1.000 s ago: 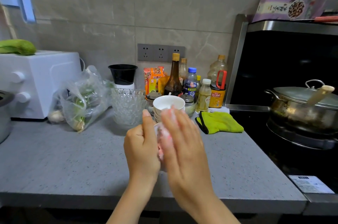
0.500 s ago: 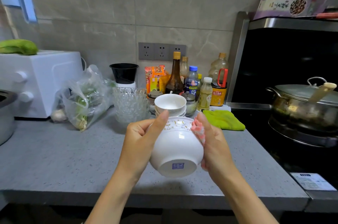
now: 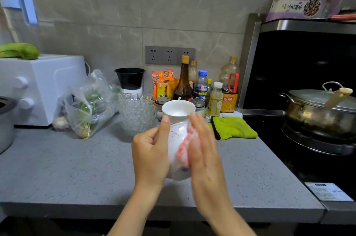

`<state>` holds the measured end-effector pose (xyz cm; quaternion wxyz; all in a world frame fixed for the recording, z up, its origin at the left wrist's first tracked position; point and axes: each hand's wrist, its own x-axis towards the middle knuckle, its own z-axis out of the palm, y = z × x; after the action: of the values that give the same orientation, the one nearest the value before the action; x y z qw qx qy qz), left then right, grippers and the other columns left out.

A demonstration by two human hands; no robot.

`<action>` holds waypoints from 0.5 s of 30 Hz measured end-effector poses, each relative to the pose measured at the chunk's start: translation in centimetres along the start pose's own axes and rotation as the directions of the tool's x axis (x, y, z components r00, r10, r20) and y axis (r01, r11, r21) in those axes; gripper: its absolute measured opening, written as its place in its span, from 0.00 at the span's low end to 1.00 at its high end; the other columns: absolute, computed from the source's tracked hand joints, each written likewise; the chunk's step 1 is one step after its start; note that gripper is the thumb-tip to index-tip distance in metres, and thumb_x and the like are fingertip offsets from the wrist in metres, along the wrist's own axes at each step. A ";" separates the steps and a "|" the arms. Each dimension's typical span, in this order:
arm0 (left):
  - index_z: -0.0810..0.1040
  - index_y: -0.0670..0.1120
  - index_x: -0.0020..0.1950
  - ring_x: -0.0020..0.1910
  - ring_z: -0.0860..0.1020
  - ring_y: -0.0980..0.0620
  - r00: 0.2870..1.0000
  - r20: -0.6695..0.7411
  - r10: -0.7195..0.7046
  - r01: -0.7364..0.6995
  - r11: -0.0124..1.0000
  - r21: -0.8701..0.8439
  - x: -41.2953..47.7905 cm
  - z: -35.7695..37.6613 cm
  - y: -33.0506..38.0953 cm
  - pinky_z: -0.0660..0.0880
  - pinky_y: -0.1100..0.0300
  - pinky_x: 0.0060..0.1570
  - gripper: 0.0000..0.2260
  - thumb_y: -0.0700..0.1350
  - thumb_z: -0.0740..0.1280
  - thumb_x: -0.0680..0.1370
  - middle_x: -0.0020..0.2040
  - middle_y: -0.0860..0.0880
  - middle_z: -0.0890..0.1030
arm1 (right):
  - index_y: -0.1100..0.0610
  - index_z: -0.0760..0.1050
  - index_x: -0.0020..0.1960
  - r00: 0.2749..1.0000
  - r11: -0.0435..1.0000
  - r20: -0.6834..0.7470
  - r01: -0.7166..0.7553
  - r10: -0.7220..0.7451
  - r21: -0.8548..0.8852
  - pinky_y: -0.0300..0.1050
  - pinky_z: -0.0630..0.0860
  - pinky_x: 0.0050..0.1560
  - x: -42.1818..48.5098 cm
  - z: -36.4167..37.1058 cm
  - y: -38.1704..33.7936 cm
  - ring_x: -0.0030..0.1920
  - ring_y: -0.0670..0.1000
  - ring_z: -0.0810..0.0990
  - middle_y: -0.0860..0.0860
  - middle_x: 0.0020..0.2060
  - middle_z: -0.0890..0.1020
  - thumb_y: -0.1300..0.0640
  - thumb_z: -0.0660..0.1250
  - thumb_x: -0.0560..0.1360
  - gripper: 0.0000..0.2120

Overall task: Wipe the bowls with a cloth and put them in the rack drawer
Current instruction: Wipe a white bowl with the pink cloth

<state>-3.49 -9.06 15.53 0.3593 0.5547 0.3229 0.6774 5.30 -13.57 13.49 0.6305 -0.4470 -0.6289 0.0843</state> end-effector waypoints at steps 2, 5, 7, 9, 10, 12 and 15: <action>0.70 0.45 0.20 0.21 0.66 0.58 0.998 -0.052 0.038 -0.037 0.999 0.023 -0.4 0.5 0.2 0.63 0.62 0.24 0.27 0.55 0.64 0.77 0.18 0.51 0.67 | 0.41 0.59 0.75 0.990 0.952 0.028 0.144 -0.141 -0.272 0.47 0.54 0.74 -0.6 0.7 0.0 0.77 0.45 0.54 0.40 0.75 0.59 0.40 0.44 0.82 0.23; 0.70 0.44 0.21 0.21 0.67 0.58 0.998 -0.052 0.023 -0.023 1.000 -0.017 -1.0 0.7 0.4 0.64 0.63 0.24 0.27 0.60 0.64 0.75 0.18 0.50 0.67 | 0.38 0.60 0.73 0.992 0.966 0.009 0.126 -0.127 -0.224 0.45 0.56 0.74 0.1 0.0 0.2 0.75 0.41 0.56 0.36 0.73 0.62 0.36 0.45 0.80 0.23; 0.69 0.42 0.23 0.24 0.70 0.54 0.997 -0.072 -0.036 0.032 0.998 -0.060 -1.0 0.6 0.2 0.65 0.60 0.25 0.29 0.63 0.64 0.73 0.21 0.47 0.69 | 0.35 0.64 0.69 0.997 0.996 -0.033 -0.061 0.064 0.071 0.47 0.61 0.74 1.0 -0.8 0.3 0.72 0.38 0.61 0.34 0.70 0.66 0.30 0.47 0.76 0.25; 0.69 0.44 0.22 0.24 0.72 0.54 0.993 -0.077 -0.086 0.077 0.990 -0.115 -0.9 0.7 0.2 0.66 0.62 0.24 0.25 0.60 0.63 0.71 0.22 0.49 0.72 | 0.34 0.64 0.68 0.990 0.982 -0.025 -0.131 0.135 0.135 0.48 0.61 0.73 0.9 -0.8 0.1 0.72 0.37 0.62 0.34 0.70 0.67 0.31 0.47 0.76 0.23; 0.70 0.44 0.22 0.24 0.71 0.55 0.995 -0.066 -0.081 0.073 0.990 -0.120 -0.9 0.8 0.2 0.66 0.62 0.24 0.24 0.59 0.63 0.71 0.22 0.50 0.72 | 0.35 0.63 0.69 0.998 0.998 -0.027 -0.064 0.064 0.021 0.47 0.60 0.74 0.6 -0.6 -0.2 0.73 0.37 0.60 0.34 0.71 0.65 0.34 0.46 0.78 0.22; 0.70 0.45 0.20 0.22 0.67 0.58 0.998 -0.035 -0.043 0.039 0.994 -0.107 -1.2 1.0 0.4 0.64 0.66 0.25 0.24 0.56 0.63 0.73 0.19 0.53 0.69 | 0.38 0.60 0.73 0.993 0.942 0.006 0.112 -0.116 -0.315 0.46 0.57 0.74 0.1 -0.1 -0.2 0.75 0.40 0.55 0.38 0.73 0.62 0.40 0.45 0.81 0.22; 0.71 0.40 0.23 0.25 0.70 0.53 1.000 -0.013 -0.028 0.026 0.993 -0.115 -1.5 0.6 0.2 0.66 0.62 0.27 0.29 0.60 0.67 0.75 0.22 0.41 0.69 | 0.37 0.64 0.71 0.998 0.978 0.020 0.061 -0.058 -0.200 0.41 0.61 0.72 0.6 -0.5 -0.2 0.73 0.39 0.61 0.38 0.72 0.66 0.39 0.48 0.80 0.21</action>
<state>-2.76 -10.40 15.09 0.3972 0.5239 0.2936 0.6940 5.73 -13.53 14.15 0.5802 -0.4886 -0.6516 0.0046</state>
